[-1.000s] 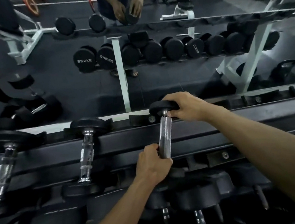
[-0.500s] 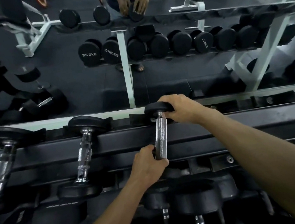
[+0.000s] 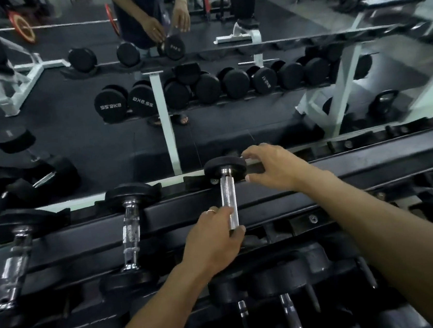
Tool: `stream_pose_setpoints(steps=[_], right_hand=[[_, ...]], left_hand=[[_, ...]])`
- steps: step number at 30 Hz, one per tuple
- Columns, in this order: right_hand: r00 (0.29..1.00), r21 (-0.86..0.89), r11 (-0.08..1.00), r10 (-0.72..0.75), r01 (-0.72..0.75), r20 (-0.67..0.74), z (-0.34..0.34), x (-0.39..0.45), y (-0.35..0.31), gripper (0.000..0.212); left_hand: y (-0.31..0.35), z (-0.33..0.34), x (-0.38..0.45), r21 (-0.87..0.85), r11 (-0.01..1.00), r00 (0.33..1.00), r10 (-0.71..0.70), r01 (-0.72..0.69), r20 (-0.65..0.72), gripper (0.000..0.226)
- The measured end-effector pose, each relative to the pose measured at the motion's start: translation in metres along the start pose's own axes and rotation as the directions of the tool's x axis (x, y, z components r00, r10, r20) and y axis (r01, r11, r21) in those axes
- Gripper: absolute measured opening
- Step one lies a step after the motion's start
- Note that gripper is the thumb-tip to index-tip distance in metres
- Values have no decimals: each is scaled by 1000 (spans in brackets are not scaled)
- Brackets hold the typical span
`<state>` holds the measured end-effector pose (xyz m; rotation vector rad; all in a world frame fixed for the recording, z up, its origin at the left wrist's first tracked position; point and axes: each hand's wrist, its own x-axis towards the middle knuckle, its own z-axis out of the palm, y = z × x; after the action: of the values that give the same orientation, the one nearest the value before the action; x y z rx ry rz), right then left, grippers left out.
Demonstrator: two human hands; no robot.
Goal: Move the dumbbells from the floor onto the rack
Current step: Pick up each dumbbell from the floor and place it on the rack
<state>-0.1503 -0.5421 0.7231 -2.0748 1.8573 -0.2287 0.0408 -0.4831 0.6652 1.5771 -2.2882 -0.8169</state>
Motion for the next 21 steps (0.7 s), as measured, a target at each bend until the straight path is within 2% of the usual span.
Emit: stream_pose_setpoints(steps=[5,11,21], right_hand=[[990,-85,987,138,-138,-9,-17,-75,-2,61],[949,-65,950,299,-306,-101,-28,-181,13,62],[819,-21,822,564,-569,-107,4,-389,71,61]], left_hand=[[27,-10,-25,111,975,980,183,-190,73,53],[64,0,-61,200,887,907,392,-417,154,52],[162,107,-150,163,730,727,577,-664,372,49]])
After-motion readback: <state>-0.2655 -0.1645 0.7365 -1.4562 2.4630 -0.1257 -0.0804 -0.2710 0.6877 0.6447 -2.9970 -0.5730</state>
